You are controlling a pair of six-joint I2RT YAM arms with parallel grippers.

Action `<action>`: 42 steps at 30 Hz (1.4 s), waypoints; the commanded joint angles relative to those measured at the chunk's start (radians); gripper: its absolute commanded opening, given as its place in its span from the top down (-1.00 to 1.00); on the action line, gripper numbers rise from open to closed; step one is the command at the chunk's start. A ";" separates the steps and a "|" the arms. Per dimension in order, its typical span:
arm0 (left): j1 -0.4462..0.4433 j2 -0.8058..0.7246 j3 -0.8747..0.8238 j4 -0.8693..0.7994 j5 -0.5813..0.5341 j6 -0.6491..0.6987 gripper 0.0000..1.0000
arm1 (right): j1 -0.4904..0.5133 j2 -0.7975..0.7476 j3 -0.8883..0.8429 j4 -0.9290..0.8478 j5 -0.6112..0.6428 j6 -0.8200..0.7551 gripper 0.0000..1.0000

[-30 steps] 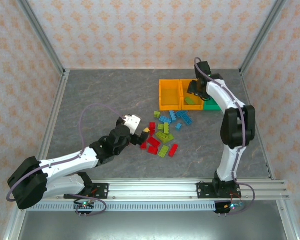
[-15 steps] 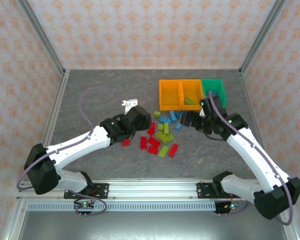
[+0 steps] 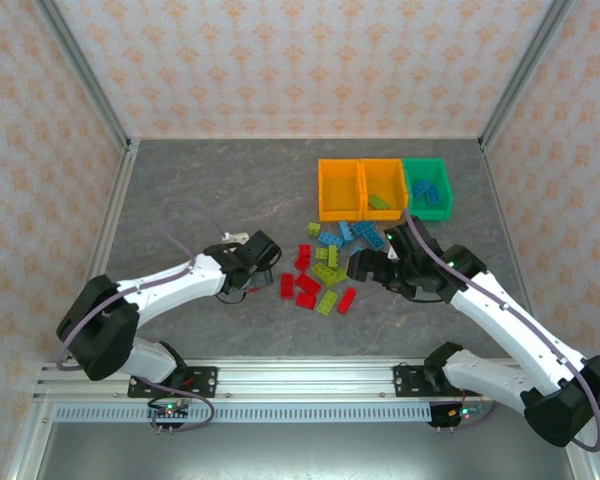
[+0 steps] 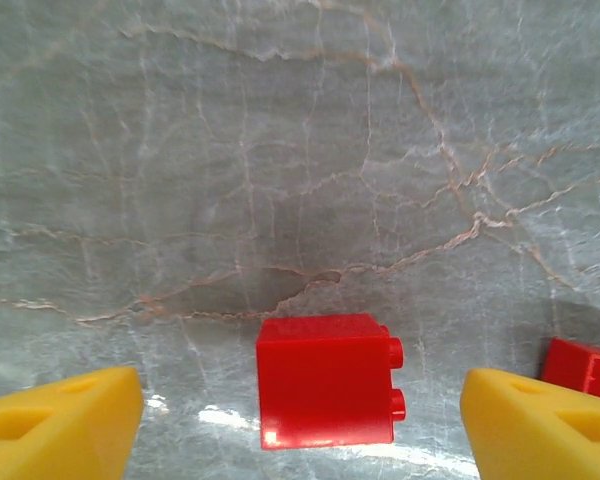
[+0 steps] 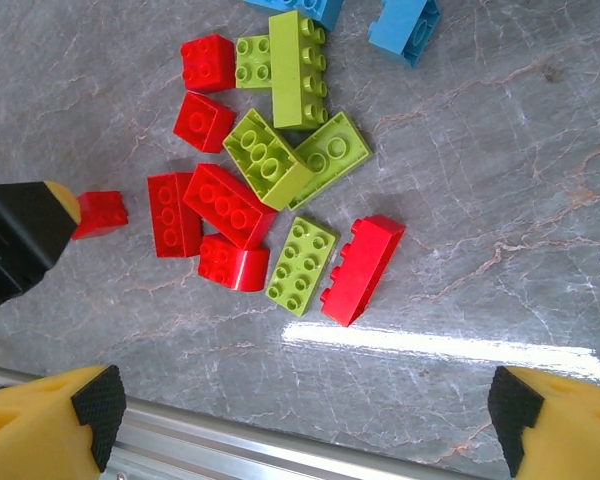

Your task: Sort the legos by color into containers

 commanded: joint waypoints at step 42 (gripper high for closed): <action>0.033 0.850 1.326 0.067 0.109 0.400 -0.12 | -0.114 0.019 0.080 -0.002 0.336 0.089 -1.00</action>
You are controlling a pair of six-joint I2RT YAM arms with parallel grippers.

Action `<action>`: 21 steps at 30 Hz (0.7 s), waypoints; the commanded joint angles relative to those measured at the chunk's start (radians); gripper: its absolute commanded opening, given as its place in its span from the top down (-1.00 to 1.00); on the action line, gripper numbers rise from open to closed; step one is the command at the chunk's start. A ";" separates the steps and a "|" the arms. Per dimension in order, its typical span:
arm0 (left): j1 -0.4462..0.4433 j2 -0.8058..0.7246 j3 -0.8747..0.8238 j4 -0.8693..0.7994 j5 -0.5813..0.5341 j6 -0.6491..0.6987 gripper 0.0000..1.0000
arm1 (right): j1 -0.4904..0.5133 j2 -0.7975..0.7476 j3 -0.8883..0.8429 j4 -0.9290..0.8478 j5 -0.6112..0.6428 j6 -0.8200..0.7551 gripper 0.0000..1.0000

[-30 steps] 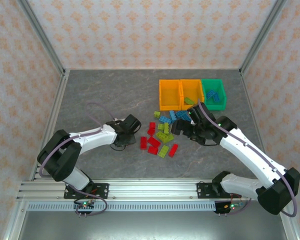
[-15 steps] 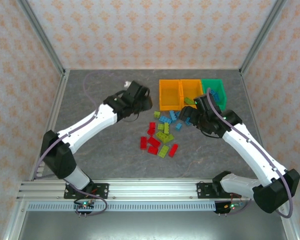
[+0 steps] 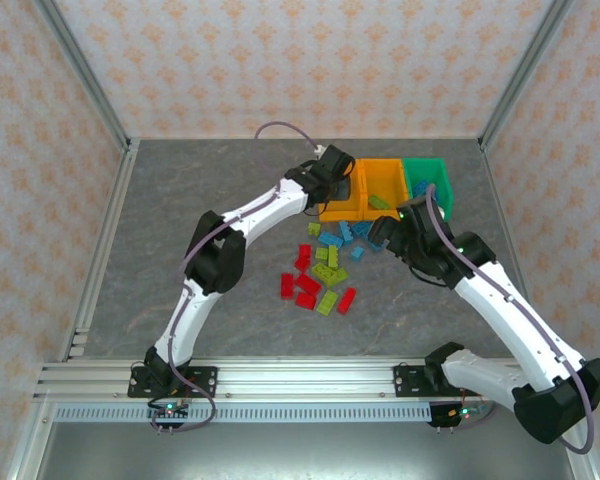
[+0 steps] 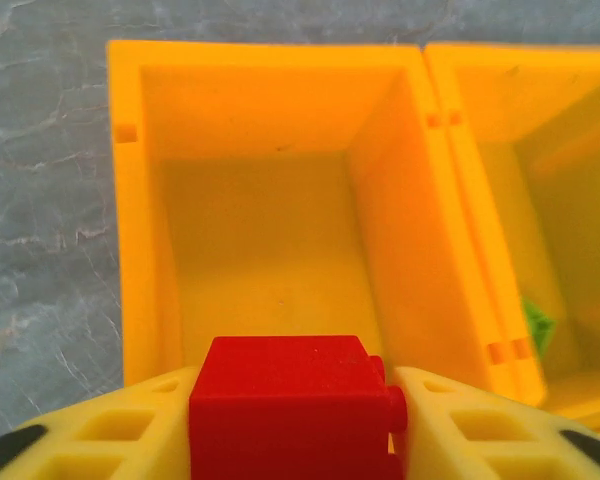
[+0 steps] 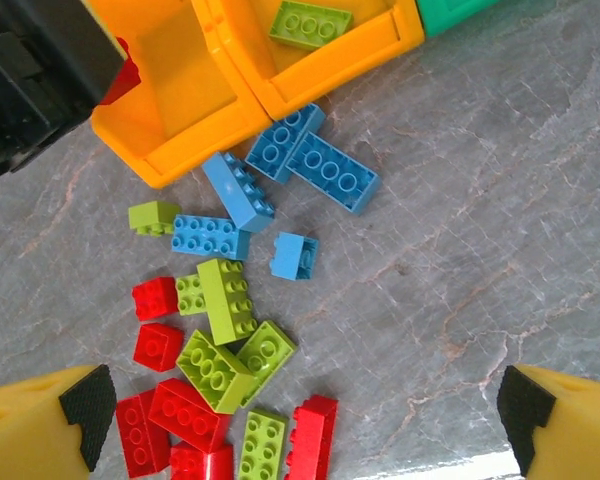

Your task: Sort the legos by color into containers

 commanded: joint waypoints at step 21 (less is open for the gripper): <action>-0.092 -1.056 -0.849 0.128 -0.024 0.419 -0.36 | 0.277 0.377 -0.212 0.210 -0.179 0.180 -0.56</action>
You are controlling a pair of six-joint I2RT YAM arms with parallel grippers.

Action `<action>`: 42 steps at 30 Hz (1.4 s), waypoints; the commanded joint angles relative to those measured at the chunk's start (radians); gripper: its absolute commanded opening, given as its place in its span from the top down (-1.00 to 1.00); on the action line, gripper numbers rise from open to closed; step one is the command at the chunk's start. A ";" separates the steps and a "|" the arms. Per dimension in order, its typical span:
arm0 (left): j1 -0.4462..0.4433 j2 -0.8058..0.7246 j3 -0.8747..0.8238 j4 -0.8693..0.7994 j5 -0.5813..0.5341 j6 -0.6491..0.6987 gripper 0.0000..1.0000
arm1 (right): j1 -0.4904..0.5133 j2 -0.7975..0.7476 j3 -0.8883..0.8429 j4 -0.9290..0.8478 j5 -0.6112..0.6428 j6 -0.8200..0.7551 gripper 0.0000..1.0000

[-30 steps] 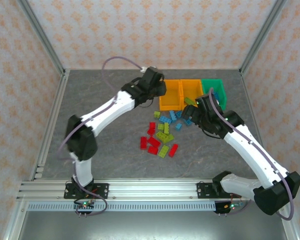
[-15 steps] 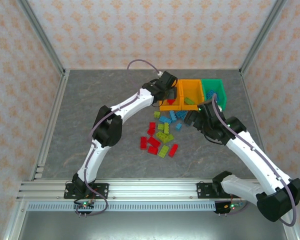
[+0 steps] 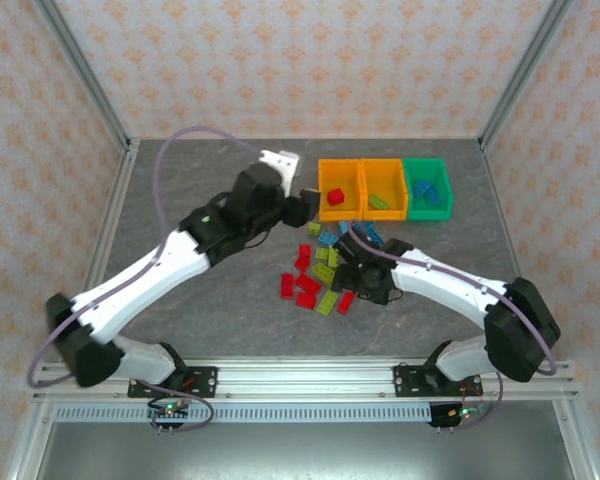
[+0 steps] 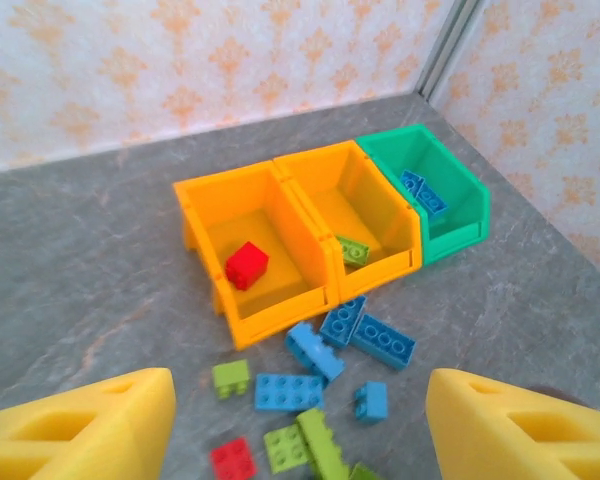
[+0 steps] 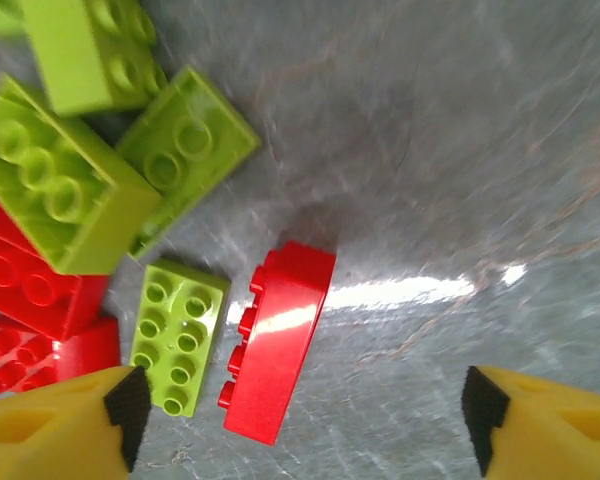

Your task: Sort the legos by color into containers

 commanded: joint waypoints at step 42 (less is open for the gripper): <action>0.015 -0.347 -0.401 -0.015 0.128 0.697 -1.00 | -0.333 0.823 1.194 -0.027 0.435 -0.576 0.15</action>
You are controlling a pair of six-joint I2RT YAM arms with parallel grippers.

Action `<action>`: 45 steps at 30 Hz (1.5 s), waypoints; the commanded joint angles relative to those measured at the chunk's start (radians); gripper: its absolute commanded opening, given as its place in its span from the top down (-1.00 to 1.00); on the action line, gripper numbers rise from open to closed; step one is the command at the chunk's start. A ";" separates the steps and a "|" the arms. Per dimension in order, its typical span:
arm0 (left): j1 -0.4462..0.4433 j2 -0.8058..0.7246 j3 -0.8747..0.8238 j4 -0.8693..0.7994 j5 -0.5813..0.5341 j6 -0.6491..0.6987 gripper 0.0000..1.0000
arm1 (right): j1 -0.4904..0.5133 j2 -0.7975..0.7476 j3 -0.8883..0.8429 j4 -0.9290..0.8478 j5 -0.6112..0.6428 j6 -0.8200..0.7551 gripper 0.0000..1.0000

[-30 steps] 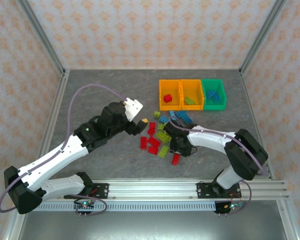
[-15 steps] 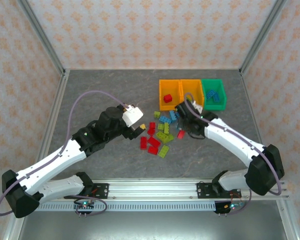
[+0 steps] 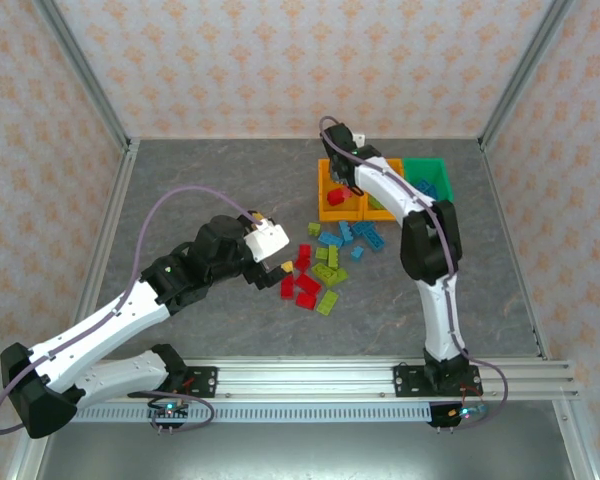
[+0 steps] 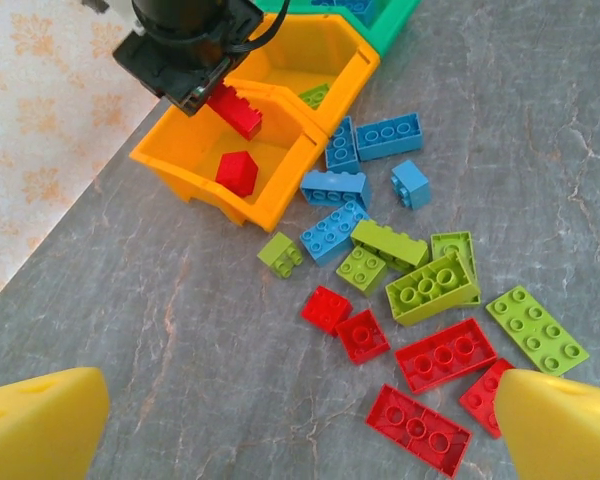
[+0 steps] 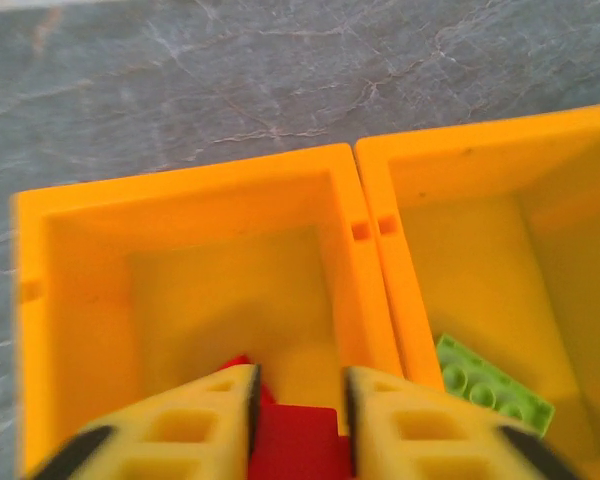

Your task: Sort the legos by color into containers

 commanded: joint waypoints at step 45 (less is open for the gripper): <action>0.035 0.023 0.038 -0.039 0.017 0.023 -1.00 | 0.167 -0.637 -0.821 0.047 -0.189 0.275 0.67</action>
